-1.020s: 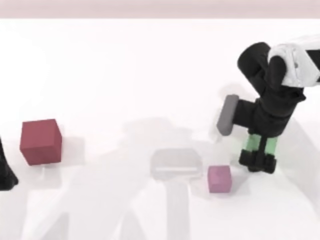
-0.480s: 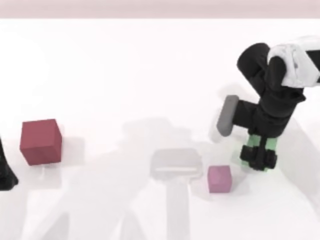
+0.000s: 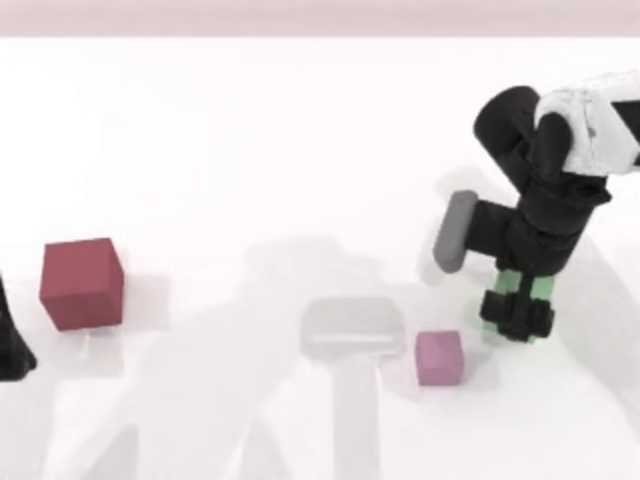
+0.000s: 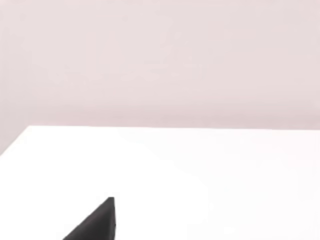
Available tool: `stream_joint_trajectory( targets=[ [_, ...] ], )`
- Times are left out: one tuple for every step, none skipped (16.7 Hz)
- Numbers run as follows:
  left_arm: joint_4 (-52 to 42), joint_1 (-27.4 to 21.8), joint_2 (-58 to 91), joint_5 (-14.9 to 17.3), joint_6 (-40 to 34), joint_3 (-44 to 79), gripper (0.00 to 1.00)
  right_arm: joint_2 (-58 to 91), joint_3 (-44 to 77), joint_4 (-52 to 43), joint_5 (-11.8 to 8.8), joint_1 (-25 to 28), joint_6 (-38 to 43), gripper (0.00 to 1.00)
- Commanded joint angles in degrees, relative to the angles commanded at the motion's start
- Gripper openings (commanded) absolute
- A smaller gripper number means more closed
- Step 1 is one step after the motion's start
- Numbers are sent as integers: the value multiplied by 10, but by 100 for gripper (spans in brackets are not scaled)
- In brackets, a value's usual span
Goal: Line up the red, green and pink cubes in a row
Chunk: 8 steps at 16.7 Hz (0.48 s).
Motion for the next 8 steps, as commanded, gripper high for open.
stream_joint_trajectory(
  targets=[
    [0, 0, 0, 0, 0, 0, 100, -16, 2, -13, -6, 0, 7, 0],
    [0, 0, 0, 0, 0, 0, 100, -16, 4, -15, -6, 0, 7, 0],
    [0, 0, 0, 0, 0, 0, 100, -19, 10, -23, -6, 1, 6, 0],
    [0, 0, 0, 0, 0, 0, 100, -23, 19, -36, -6, 2, 5, 0],
    [0, 0, 0, 0, 0, 0, 100, -29, 30, -55, -6, 2, 5, 0],
    [0, 0, 0, 0, 0, 0, 100, -37, 42, -76, -6, 3, 5, 0],
    [0, 0, 0, 0, 0, 0, 100, -45, 55, -98, -6, 3, 5, 0],
    [0, 0, 0, 0, 0, 0, 100, -53, 68, -120, -6, 4, 5, 0]
  ],
)
